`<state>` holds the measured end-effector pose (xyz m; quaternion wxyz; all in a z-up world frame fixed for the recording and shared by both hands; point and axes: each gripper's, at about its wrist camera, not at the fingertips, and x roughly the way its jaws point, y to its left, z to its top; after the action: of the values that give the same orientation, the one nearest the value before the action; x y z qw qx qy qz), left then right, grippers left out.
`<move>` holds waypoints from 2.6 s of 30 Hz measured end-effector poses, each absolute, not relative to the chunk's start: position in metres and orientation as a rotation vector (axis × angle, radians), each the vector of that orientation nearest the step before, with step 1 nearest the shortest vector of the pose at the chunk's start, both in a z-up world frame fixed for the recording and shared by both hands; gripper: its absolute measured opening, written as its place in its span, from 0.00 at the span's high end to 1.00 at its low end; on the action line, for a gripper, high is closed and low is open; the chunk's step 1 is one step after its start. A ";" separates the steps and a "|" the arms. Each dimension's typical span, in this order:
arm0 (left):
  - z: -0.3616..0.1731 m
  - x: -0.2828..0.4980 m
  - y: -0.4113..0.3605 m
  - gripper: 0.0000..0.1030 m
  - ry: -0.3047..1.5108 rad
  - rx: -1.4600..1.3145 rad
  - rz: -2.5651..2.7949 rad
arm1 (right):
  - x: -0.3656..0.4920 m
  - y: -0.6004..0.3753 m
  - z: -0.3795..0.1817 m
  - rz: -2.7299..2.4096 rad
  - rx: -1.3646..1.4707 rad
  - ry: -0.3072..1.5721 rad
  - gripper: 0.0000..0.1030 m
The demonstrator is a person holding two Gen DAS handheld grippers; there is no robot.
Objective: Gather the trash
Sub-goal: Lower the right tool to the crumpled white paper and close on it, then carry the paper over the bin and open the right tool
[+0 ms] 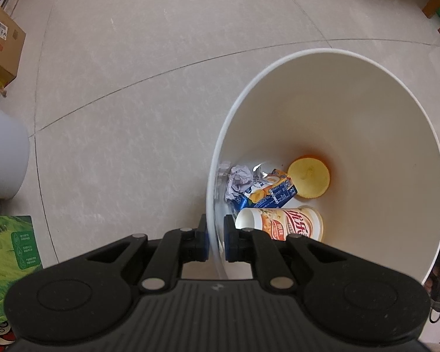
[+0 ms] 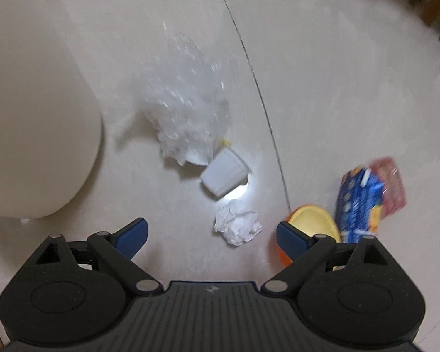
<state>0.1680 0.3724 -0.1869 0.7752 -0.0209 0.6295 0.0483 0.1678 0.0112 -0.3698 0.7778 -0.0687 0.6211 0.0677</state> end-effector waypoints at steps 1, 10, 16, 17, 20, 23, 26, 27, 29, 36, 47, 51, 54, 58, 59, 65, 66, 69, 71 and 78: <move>-0.188 0.168 0.372 0.93 1.363 -0.039 0.105 | 0.168 0.009 -0.376 0.143 -0.134 1.348 0.09; -0.196 0.169 0.369 0.93 1.380 -0.023 0.106 | 0.181 0.002 -0.411 0.101 -0.104 1.366 0.14; -0.196 0.170 0.369 0.93 1.382 -0.026 0.107 | 0.186 -0.004 -0.423 0.080 -0.093 1.379 0.26; -0.196 0.170 0.369 0.93 1.381 -0.026 0.107 | 0.186 -0.003 -0.424 0.079 -0.094 1.381 0.29; -0.196 0.170 0.369 0.93 1.382 -0.027 0.106 | 0.186 -0.003 -0.426 0.069 -0.109 1.388 0.41; -0.196 0.170 0.370 0.93 1.383 -0.030 0.105 | 0.185 -0.005 -0.429 0.051 -0.114 1.394 0.49; -0.196 0.170 0.370 0.93 1.382 -0.028 0.103 | 0.183 -0.008 -0.430 0.042 -0.121 1.395 0.59; -0.196 0.170 0.371 0.93 1.382 -0.029 0.103 | 0.183 -0.009 -0.430 0.037 -0.128 1.393 0.64; -0.196 0.170 0.371 0.93 1.382 -0.027 0.102 | 0.183 -0.011 -0.429 0.036 -0.128 1.394 0.66; -0.197 0.170 0.370 0.93 1.383 -0.027 0.103 | 0.184 -0.012 -0.411 0.035 -0.137 1.388 0.70; -0.197 0.169 0.369 0.93 1.381 -0.029 0.105 | 0.170 0.021 -0.307 0.152 -0.237 1.324 0.70; -0.197 0.169 0.370 0.93 1.379 -0.032 0.106 | 0.160 0.039 -0.253 0.218 -0.275 1.277 0.70; -0.197 0.168 0.369 0.93 1.377 -0.022 0.109 | 0.155 0.055 -0.211 0.268 -0.296 1.236 0.70; -0.197 0.169 0.370 0.93 1.380 -0.038 0.115 | 0.147 0.071 -0.157 0.331 -0.308 1.183 0.70; -0.197 0.170 0.371 0.93 1.381 -0.040 0.116 | 0.145 0.076 -0.144 0.346 -0.316 1.168 0.70; -0.196 0.170 0.371 0.93 1.380 -0.037 0.117 | 0.139 0.114 -0.086 0.462 -0.352 1.065 0.70; -0.195 0.170 0.371 0.93 1.379 -0.038 0.117 | 0.138 0.121 -0.082 0.481 -0.348 1.057 0.70; -0.195 0.169 0.371 0.93 1.377 -0.029 0.121 | 0.141 0.144 -0.079 0.539 -0.347 1.050 0.70; -0.195 0.169 0.370 0.93 1.376 -0.026 0.116 | 0.143 0.160 -0.081 0.568 -0.352 1.048 0.69; -0.194 0.170 0.373 0.93 1.382 -0.038 0.108 | 0.144 0.181 -0.092 0.579 -0.363 1.028 0.19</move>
<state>0.1702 0.3729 -0.1945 0.7691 -0.0177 0.6370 0.0497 0.1438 0.1813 -0.0920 0.8155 -0.1702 0.4820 0.2714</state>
